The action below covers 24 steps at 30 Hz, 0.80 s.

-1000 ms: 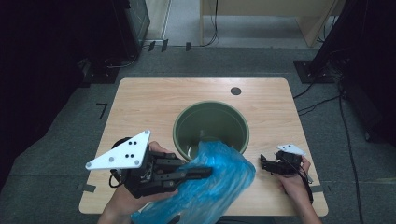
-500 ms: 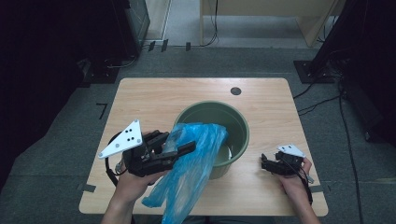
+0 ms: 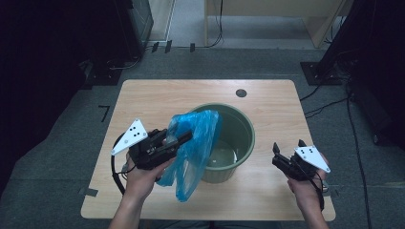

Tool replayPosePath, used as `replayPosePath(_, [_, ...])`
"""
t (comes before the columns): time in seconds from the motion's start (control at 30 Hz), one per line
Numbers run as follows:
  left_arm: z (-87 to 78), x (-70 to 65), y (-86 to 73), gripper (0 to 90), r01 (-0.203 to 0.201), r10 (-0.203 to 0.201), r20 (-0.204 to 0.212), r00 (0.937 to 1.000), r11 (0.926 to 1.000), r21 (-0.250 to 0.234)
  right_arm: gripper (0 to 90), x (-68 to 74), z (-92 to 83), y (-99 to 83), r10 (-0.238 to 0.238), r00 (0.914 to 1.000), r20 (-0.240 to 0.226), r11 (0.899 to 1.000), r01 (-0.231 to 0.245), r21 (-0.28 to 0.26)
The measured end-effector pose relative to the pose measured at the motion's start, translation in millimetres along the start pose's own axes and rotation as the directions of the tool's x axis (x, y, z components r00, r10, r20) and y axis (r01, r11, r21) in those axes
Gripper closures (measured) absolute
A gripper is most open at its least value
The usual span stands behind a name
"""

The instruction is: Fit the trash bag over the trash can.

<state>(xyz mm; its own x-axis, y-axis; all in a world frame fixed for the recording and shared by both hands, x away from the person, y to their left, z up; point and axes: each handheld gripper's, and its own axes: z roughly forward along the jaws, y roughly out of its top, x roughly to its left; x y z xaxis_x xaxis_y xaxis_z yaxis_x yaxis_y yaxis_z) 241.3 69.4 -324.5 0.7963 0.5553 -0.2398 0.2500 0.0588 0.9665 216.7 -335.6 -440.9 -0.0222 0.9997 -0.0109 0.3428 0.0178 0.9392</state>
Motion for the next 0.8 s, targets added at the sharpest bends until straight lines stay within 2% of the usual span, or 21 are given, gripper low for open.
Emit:
replayPosePath(0.03, [1.0, 0.7, -0.8, 64.3, 0.004, -0.004, 0.001, 1.0000, 1.0000, -0.004, 17.0, 0.0, 0.0, 0.0, 0.000, 1.0000, 0.000, 1.000, 0.000, 0.000])
replayPosePath(0.07, [2.3, 1.1, -1.6, 70.3, 0.007, -0.007, 0.001, 1.0000, 1.0000, -0.005, 20.6, 6.0, -11.7, 13.5, -0.010, 0.9996, -0.027, 0.999, 0.009, -0.051])
replayPosePath(0.1, [3.7, 1.3, -2.2, 70.3, 0.007, -0.007, 0.002, 1.0000, 1.0000, -0.005, 20.6, 6.0, -11.7, 13.5, -0.010, 0.9996, -0.027, 0.999, 0.009, -0.051])
replayPosePath(0.13, [5.1, 1.6, -2.7, 74.5, 0.005, -0.005, 0.004, 1.0000, 1.0000, -0.005, 25.5, 13.1, -24.3, 26.5, -0.007, 0.9988, -0.049, 0.994, 0.002, -0.106])
replayPosePath(0.17, [6.8, 1.3, -3.0, 74.5, 0.008, -0.008, 0.006, 1.0000, 0.9999, -0.009, 25.5, 13.1, -24.3, 26.5, -0.007, 0.9988, -0.049, 0.994, 0.002, -0.106])
replayPosePath(0.23, [10.0, 0.6, -3.4, 76.5, 0.015, -0.015, 0.011, 0.9998, 0.9998, -0.016, 29.4, 23.0, -36.3, 37.9, -0.023, 0.9962, -0.084, 0.989, 0.010, -0.146])
replayPosePath(0.27, [11.6, 0.2, -3.6, 78.7, 0.017, -0.016, 0.012, 0.9998, 0.9997, -0.020, 31.3, 28.9, -41.9, 42.9, -0.036, 0.9943, -0.100, 0.986, 0.019, -0.167])
replayPosePath(0.3, [13.1, -0.4, -3.8, 79.3, 0.018, -0.018, 0.016, 0.9997, 0.9995, -0.024, 34.6, 40.9, -52.3, 51.8, -0.048, 0.9881, -0.146, 0.980, 0.018, -0.199])
replayPosePath(0.33, [14.6, -1.3, -4.0, 79.5, 0.021, -0.021, 0.019, 0.9996, 0.9994, -0.028, 35.9, 46.9, -56.5, 55.6, -0.056, 0.9847, -0.165, 0.977, 0.019, -0.214])
replayPosePath(0.37, [16.0, -2.4, -4.1, 79.5, 0.024, -0.023, 0.021, 0.9995, 0.9992, -0.033, 35.9, 46.9, -56.5, 55.6, -0.056, 0.9847, -0.165, 0.977, 0.019, -0.214])
replayPosePath(0.43, [18.7, -4.9, -4.5, 79.7, 0.025, -0.024, 0.025, 0.9994, 0.9989, -0.040, 38.5, 58.9, -63.4, 62.1, -0.069, 0.9761, -0.206, 0.971, 0.019, -0.237])
replayPosePath(0.47, [19.8, -6.3, -4.7, 80.0, 0.024, -0.022, 0.026, 0.9994, 0.9988, -0.044, 41.0, 70.3, -68.6, 67.6, -0.080, 0.9636, -0.255, 0.968, 0.014, -0.251])
replayPosePath(0.5, [20.7, -7.6, -5.0, 80.0, 0.020, -0.019, 0.024, 0.9995, 0.9986, -0.048, 41.0, 70.3, -68.6, 67.6, -0.080, 0.9636, -0.255, 0.968, 0.014, -0.251])
replayPosePath(0.53, [21.7, -8.8, -5.3, 80.4, 0.022, -0.021, 0.023, 0.9995, 0.9983, -0.053, 41.9, 75.9, -70.7, 70.0, -0.084, 0.9554, -0.283, 0.967, 0.011, -0.253])
replayPosePath(0.63, [23.3, -11.1, -6.3, 81.1, 0.025, -0.024, 0.017, 0.9996, 0.9976, -0.065, 43.8, 92.7, -73.5, 76.0, -0.104, 0.9254, -0.364, 0.968, 0.010, -0.251])
replayPosePath(0.67, [23.6, -11.8, -6.6, 81.7, 0.029, -0.028, 0.015, 0.9995, 0.9969, -0.073, 44.0, 104.3, -74.6, 78.1, -0.110, 0.9106, -0.398, 0.967, 0.006, -0.254])
replayPosePath(0.7, [23.7, -12.5, -6.8, 81.7, 0.032, -0.031, 0.014, 0.9994, 0.9961, -0.082, 44.0, 104.3, -74.6, 78.1, -0.110, 0.9106, -0.398, 0.967, 0.006, -0.254])
replayPosePath(0.73, [23.7, -13.1, -7.1, 82.1, 0.032, -0.031, 0.011, 0.9995, 0.9955, -0.090, 44.0, 116.3, -75.0, 78.7, -0.122, 0.8976, -0.424, 0.965, 0.008, -0.261])
replayPosePath(0.77, [23.6, -13.7, -7.5, 82.2, 0.031, -0.030, 0.007, 0.9995, 0.9950, -0.095, 44.1, 121.9, -74.8, 78.6, -0.131, 0.8899, -0.437, 0.963, 0.010, -0.269])
replayPosePath(0.8, [23.6, -14.1, -7.7, 82.2, 0.036, -0.035, 0.006, 0.9994, 0.9944, -0.099, 44.1, 121.9, -74.8, 78.6, -0.131, 0.8899, -0.437, 0.963, 0.010, -0.269])
